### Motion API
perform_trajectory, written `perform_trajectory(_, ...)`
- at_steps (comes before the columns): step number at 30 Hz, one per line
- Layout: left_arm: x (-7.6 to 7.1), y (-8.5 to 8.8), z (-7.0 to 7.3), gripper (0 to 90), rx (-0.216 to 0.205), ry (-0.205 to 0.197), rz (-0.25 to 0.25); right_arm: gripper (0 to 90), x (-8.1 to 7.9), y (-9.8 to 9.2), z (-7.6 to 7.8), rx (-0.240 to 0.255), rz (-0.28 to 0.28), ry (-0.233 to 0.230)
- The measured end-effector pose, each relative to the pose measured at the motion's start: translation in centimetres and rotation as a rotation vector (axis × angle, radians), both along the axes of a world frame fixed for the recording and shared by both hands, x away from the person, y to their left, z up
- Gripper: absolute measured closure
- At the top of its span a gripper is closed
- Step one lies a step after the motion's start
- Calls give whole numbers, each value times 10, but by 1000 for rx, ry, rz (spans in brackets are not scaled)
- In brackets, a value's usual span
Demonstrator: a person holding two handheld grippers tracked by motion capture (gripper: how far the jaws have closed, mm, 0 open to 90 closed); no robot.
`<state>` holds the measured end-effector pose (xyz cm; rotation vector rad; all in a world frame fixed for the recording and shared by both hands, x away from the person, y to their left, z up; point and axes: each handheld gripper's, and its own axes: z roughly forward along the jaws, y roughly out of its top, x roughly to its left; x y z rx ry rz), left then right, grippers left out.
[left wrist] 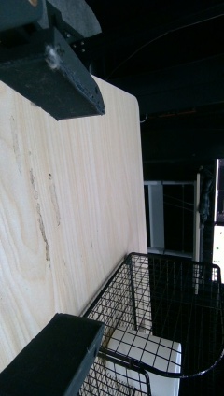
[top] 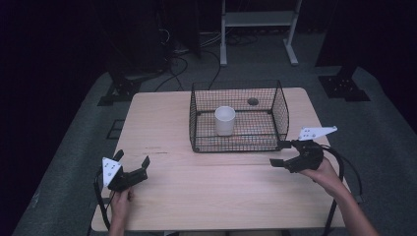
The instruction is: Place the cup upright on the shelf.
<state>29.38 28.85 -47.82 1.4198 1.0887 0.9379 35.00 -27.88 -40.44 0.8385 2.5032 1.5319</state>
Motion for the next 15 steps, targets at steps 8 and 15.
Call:
perform_trajectory(8,0,0,0,0,0,-1,0,131,-8,-6,-12,-1,-21,4)
perform_trajectory(15,0,0,0,0,0,-1,1,130,-19,-8,-22,-13,-46,-8)
